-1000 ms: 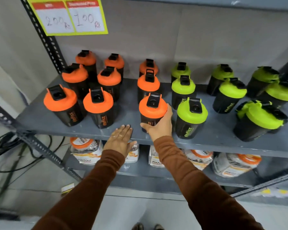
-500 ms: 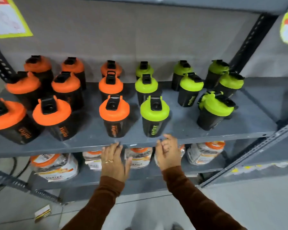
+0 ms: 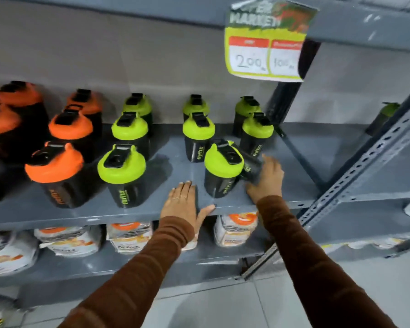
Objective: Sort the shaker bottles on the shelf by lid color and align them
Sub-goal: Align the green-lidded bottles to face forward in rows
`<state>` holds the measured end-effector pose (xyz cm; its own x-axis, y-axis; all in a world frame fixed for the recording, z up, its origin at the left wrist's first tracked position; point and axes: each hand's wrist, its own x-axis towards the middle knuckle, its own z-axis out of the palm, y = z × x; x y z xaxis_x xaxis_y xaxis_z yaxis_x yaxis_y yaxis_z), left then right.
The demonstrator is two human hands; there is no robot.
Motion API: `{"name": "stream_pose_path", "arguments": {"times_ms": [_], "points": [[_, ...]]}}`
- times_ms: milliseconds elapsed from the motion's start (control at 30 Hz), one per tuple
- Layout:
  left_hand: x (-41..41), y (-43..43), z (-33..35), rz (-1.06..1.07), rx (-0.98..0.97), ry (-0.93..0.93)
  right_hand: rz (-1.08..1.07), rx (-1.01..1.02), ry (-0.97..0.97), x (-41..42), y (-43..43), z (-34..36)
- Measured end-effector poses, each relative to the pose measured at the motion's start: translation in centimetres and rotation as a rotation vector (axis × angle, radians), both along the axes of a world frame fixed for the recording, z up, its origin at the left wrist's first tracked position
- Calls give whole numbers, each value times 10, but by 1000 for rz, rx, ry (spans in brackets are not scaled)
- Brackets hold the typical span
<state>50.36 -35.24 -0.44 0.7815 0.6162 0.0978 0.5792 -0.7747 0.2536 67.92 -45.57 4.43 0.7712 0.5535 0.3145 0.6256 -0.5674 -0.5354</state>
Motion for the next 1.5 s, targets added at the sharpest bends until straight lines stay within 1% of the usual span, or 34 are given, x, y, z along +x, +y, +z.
{"name": "stream_pose_path", "arguments": {"times_ms": [67, 167, 300, 367, 433, 533, 667, 900, 1067, 1200, 1333, 1500], "points": [[2, 0, -3, -8, 44, 62, 93, -125, -5, 13, 5, -1], [3, 0, -6, 15, 59, 139, 174, -248, -65, 23, 13, -3], [8, -3, -1, 64, 18, 191, 204, -289, -30, 31, 19, -1], [10, -4, 2, 75, 10, 234, 219, -239, -18, 35, 18, -2], [10, -6, 4, 83, 6, 268, 208, -108, 42, 36, 12, -6], [11, -6, 5, 88, 25, 274, 144, 105, 143, 31, -3, -14], [10, -6, 3, 102, 57, 268, 63, 262, 270, 28, -21, -20], [13, -11, 4, 112, 49, 252, -80, 385, 411, 18, -46, -36], [11, -12, 5, 107, -13, 258, -127, 359, 434, 18, -49, -37], [16, -15, 9, 153, -96, 179, -156, 321, 370, 16, -50, -37], [22, -22, 15, 223, -196, 24, -164, 267, 344, 14, -52, -41], [30, -28, 18, 309, -282, -166, -140, 284, 336, 17, -50, -40]]}}
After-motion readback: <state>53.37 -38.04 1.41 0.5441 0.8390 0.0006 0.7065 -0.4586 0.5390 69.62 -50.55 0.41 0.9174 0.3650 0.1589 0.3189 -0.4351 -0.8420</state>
